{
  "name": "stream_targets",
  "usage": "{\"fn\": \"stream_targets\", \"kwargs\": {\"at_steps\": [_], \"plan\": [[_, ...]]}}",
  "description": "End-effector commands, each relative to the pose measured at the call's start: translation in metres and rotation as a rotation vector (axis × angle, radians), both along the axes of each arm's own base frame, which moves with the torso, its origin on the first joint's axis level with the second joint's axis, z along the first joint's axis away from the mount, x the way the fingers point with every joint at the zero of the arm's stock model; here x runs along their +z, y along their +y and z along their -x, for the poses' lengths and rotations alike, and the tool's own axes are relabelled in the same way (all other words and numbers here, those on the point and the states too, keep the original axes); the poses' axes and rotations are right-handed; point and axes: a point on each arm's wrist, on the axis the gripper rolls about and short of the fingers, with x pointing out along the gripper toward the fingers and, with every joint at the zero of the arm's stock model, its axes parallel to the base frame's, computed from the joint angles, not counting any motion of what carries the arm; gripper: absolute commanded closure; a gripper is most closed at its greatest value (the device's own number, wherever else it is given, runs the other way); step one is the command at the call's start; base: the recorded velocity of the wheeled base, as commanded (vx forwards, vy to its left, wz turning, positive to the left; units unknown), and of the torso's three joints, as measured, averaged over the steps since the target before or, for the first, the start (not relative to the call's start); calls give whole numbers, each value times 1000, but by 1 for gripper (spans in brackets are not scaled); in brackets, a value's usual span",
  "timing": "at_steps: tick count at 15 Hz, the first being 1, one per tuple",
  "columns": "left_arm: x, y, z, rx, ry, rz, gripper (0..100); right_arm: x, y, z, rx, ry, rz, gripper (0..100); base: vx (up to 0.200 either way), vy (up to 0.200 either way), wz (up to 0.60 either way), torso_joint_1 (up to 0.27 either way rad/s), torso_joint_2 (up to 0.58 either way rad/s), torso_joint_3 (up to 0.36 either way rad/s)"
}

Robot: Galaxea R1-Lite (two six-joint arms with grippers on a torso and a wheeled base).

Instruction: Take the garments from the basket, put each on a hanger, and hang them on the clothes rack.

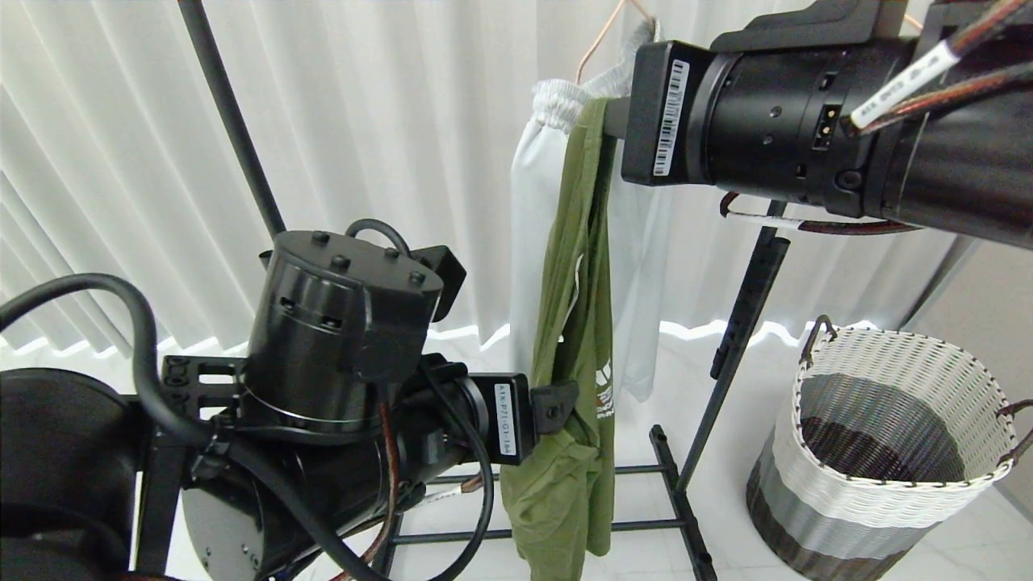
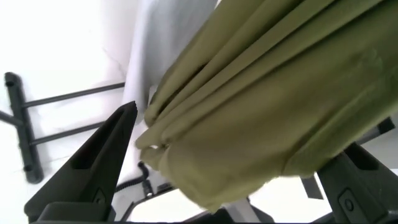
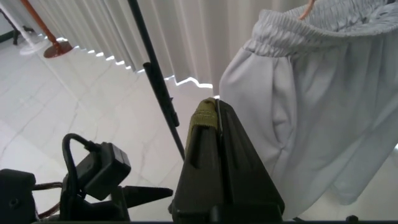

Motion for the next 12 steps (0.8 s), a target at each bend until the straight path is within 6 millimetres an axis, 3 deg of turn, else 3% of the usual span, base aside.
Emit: {"fn": "stream_targets", "kwargs": {"at_steps": [1,5,9,12], "plan": [[5,9,9,-4,-12,16,0,0,-1,0,-1,0,-1,100,0,0,0,0,0,0],[10,18,15,-2,-27,37,0,1,0,1,4,-1,-2,100,0,0,0,0,0,0],[-16,11,4,13,36,-46,0,0,2,3,11,1,-2,100,0,0,0,0,0,0],[-31,18,19,-30,56,-109,0,1,-2,2,1,-1,-5,100,0,0,0,0,0,0]]}}
